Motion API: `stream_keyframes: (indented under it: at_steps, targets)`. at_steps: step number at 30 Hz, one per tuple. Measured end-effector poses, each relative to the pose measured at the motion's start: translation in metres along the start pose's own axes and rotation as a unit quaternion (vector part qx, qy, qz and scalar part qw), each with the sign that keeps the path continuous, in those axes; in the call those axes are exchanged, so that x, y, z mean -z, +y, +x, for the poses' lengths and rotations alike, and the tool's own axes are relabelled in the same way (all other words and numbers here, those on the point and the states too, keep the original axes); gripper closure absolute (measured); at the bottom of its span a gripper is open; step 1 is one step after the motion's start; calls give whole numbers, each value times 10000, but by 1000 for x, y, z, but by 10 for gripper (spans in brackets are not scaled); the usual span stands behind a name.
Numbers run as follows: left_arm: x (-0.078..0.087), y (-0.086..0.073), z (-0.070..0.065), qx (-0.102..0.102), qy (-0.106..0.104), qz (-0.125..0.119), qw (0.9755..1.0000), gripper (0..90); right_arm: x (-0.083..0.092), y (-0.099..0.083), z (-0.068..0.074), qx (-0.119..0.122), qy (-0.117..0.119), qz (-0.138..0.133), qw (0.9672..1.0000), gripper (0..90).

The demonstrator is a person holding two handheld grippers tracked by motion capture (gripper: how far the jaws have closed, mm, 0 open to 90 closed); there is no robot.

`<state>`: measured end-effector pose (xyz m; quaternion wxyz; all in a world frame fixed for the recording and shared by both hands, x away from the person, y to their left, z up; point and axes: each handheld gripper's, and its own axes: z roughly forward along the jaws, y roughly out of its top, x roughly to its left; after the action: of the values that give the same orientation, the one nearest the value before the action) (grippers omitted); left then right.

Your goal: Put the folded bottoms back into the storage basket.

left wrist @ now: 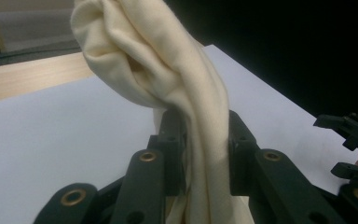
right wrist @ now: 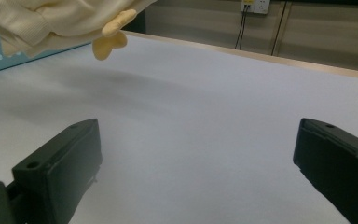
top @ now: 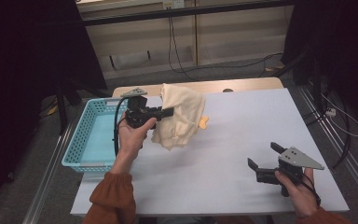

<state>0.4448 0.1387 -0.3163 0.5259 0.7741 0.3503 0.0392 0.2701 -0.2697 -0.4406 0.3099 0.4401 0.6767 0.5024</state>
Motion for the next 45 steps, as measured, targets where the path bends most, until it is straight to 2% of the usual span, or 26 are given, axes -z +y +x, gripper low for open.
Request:
stream_keyframes:
  at_steps: [8, 16, 27, 31, 35, 40, 45]
  targets:
    - [13, 4, 1, -47, 68, -156, 9998, 731, -1, 0, 0, 1, -3, 10, 10000, 10]
    - [24, 5, 13, 197, 218, -232, 9993, 732, 0, 0, -1, -6, -5, -6, 10000, 10]
    - [48, 12, 19, 233, 226, -398, 9987, 732, 0, 0, -1, -5, -11, -22, 10000, 10]
    - [54, 12, 21, 274, 314, -545, 9976, 732, 0, 0, 0, 7, 5, -7, 10000, 10]
    - [61, 12, 25, 335, 468, -575, 9967, 732, 0, 0, 0, 2, -7, -4, 10000, 10]
    - [69, 13, 28, 396, 505, -675, 9956, 732, 0, 0, 0, 2, -5, -6, 10000, 10]
    - [77, 15, 29, 336, 556, -730, 9952, 732, 0, 0, 0, 3, -1, -5, 10000, 10]
